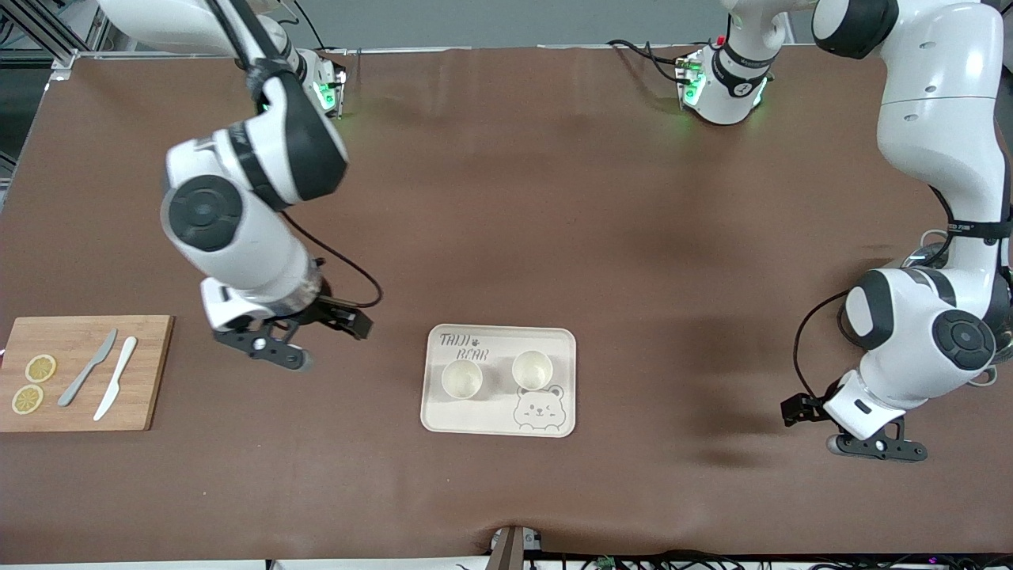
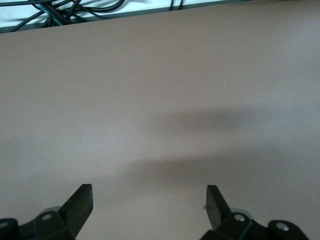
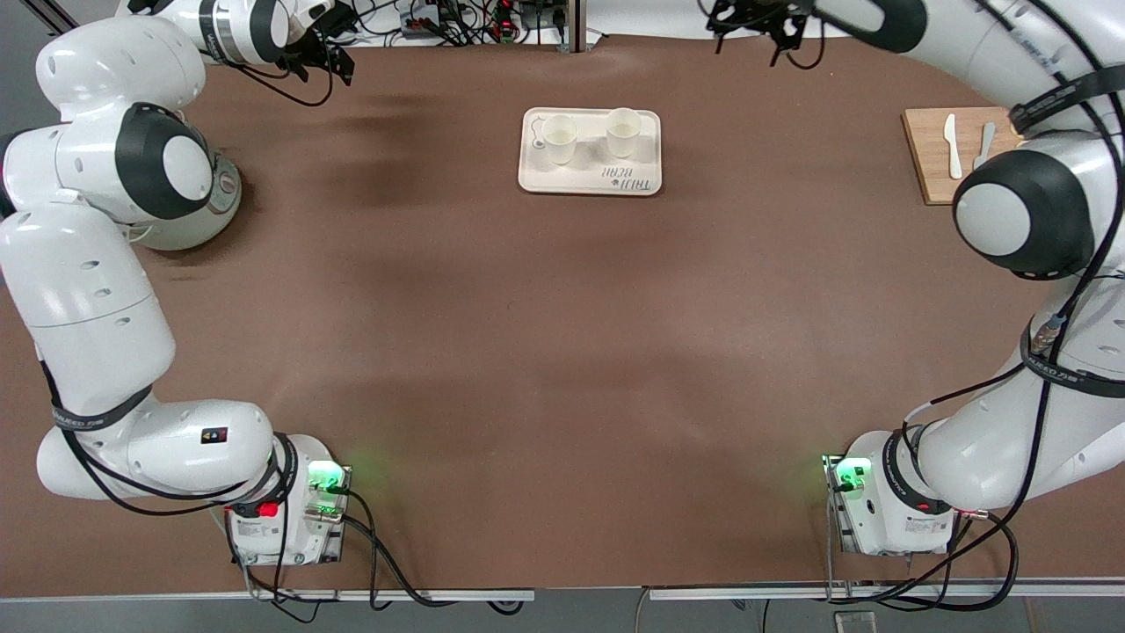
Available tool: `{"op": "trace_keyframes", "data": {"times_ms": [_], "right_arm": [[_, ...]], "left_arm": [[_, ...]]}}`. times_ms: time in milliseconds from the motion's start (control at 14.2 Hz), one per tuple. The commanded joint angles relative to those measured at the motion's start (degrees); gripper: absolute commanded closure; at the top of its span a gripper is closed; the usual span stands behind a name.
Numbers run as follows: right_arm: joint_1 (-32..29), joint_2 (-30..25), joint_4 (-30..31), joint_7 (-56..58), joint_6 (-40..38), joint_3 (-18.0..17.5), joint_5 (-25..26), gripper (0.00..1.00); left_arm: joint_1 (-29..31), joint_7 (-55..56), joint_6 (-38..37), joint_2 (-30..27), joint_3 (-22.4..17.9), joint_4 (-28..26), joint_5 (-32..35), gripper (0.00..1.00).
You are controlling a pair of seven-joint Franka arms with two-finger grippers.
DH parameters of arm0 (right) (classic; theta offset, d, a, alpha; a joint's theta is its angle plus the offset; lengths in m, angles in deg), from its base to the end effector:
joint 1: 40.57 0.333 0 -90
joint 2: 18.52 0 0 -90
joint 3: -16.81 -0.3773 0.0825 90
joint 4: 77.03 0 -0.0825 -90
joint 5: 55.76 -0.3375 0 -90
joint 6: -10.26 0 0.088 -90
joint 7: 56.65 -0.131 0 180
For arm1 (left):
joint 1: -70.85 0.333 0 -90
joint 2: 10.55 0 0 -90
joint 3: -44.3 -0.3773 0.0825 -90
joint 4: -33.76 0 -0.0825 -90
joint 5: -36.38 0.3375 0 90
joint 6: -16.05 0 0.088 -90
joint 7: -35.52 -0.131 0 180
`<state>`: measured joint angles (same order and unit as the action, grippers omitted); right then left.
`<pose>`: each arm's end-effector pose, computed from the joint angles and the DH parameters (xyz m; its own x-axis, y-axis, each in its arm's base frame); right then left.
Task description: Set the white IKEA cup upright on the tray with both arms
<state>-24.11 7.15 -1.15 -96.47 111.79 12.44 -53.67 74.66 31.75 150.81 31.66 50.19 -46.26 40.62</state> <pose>0.6341 0.2249 0.5201 0.9455 -0.3256 0.0024 -0.3256 -0.9455 0.0015 0.7584 -0.0046 0.3399 0.9688 -0.1120 0.2209 -0.1130 -0.9936 -0.0083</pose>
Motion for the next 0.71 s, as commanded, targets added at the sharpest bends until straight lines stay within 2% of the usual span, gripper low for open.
{"op": "trace_keyframes", "data": {"times_ms": [0,353,495,636], "right_arm": [[-3.62,-2.72,1.55,5.52,-2.91,-0.82,-1.91,0.0],[-10.21,-3.6,1.72,17.03,-5.99,-0.73,-3.32,0.0],[-12.23,-3.87,1.72,20.9,-6.78,-0.73,-3.32,0.0],[-14.08,-3.96,1.98,23.72,-7.66,-0.73,-3.32,0.0]], "left_arm": [[-1.0,3.05,0.24,-7.92,-0.18,-8.38,-0.99,0.0],[-3.64,7.98,-0.98,-17.76,-0.18,-17.52,-0.99,0.0],[-3.64,7.81,-5.8,-22.94,-0.18,-20.08,-0.99,0.0],[-3.99,7.89,-12.65,-27.25,-0.18,-20.26,-0.99,0.0]]}}
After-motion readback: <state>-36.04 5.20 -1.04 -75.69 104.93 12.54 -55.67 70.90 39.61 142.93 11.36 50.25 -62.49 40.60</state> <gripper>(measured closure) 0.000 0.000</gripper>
